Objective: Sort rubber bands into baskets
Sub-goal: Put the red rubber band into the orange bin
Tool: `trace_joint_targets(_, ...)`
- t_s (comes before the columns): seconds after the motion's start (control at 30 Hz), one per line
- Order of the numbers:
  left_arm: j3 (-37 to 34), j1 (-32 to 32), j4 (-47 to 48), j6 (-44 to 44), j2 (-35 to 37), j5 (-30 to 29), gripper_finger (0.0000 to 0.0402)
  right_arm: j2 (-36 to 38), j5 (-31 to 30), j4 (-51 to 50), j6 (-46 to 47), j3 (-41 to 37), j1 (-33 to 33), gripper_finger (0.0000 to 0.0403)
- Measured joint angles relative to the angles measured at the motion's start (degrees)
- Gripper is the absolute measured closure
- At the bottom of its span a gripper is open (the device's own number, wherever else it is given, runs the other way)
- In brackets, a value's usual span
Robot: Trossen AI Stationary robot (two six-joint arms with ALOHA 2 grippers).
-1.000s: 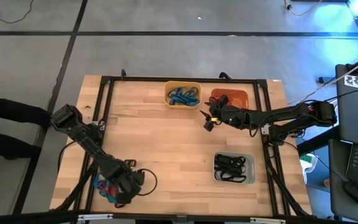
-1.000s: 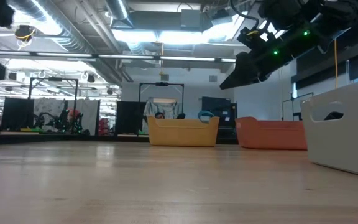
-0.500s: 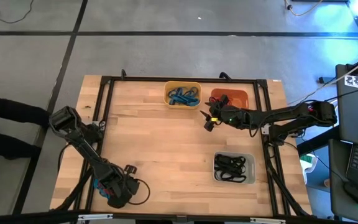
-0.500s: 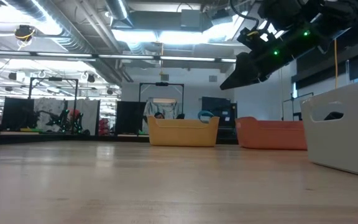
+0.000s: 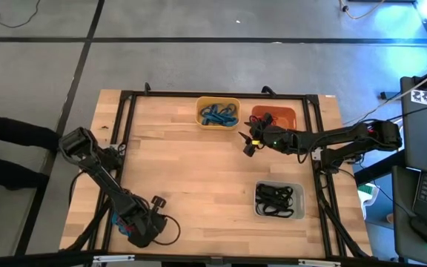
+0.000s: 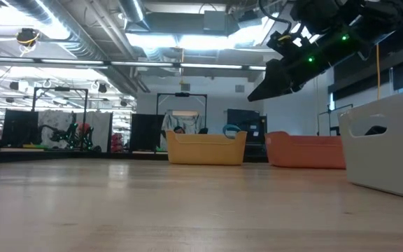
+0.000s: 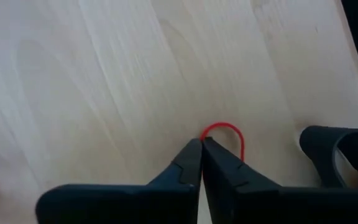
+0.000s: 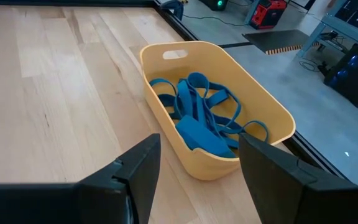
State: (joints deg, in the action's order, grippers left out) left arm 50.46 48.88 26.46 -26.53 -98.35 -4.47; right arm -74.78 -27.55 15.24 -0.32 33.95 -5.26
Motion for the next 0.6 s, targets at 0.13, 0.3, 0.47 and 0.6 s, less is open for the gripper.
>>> trace_joint_targets(0.13, 1.4, -1.0, 0.2, 2.9, 0.8, -2.9, 0.0398, 0.0, 0.1, 0.5, 0.0, 0.0, 0.0, 0.0187)
trace_joint_targets(0.3, 3.8, -2.5, 1.9, 5.4, 2.2, -7.4, 0.0400, 0.0, 1.6, 1.3, 1.8, 0.0, 0.0, 0.0187)
trace_joint_targets(0.47, 6.2, -4.2, 3.2, 11.5, 4.2, -12.6, 0.0400, 0.0, 4.8, 1.5, 3.3, 0.0, 0.0, 0.0187)
trace_joint_targets(0.6, 7.2, -6.0, 3.0, 16.4, 6.4, -20.2, 0.0399, 0.0, 8.7, 3.2, 3.7, 0.0, 0.0, 0.0169)
